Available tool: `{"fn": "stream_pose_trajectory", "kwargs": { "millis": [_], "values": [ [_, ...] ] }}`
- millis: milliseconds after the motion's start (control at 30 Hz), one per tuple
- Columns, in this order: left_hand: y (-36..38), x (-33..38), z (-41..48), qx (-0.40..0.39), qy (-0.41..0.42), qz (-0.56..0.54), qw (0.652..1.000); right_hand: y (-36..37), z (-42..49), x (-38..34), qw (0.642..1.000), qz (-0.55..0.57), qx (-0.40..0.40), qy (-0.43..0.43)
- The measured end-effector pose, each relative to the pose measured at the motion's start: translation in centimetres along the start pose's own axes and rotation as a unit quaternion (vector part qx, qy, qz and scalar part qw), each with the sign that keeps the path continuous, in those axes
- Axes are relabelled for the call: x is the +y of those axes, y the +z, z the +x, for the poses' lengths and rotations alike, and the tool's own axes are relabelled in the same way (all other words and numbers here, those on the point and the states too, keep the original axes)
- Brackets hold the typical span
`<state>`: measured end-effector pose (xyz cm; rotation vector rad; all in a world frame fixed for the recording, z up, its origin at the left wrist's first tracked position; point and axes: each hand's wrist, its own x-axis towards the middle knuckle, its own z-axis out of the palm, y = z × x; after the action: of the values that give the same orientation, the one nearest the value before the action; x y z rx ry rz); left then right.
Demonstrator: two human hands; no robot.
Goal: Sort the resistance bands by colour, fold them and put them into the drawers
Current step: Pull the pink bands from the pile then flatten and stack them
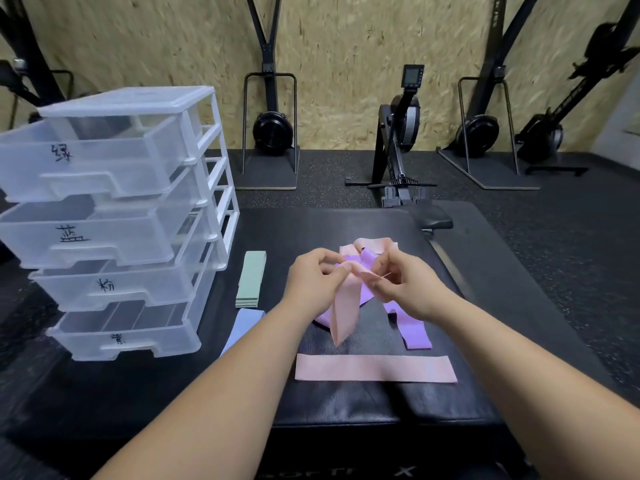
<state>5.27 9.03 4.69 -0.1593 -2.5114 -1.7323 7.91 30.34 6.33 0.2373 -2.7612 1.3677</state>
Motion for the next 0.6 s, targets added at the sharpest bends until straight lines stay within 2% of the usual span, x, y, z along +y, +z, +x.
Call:
{"fn": "stream_pose_trajectory", "kwargs": {
  "millis": [67,167,500,600],
  "values": [
    [-0.5,-0.1,-0.1,0.002,-0.011,0.002,1.000,-0.3,-0.1,0.5,0.999,-0.035,0.029,0.002],
    [-1.0,-0.6,-0.2,0.002,-0.018,0.013,1.000,-1.0,-0.4,0.6,0.999,-0.031,0.027,0.002],
    [-2.1,-1.2,-0.7,-0.051,-0.011,0.051,0.997,-2.6,-1.6,-1.4,0.993,0.077,0.088,0.008],
    [-2.3,-1.2,-1.1,-0.077,-0.003,0.025,0.997,-2.6,-1.6,-1.7,0.991,0.091,0.101,0.005]
  ]
}}
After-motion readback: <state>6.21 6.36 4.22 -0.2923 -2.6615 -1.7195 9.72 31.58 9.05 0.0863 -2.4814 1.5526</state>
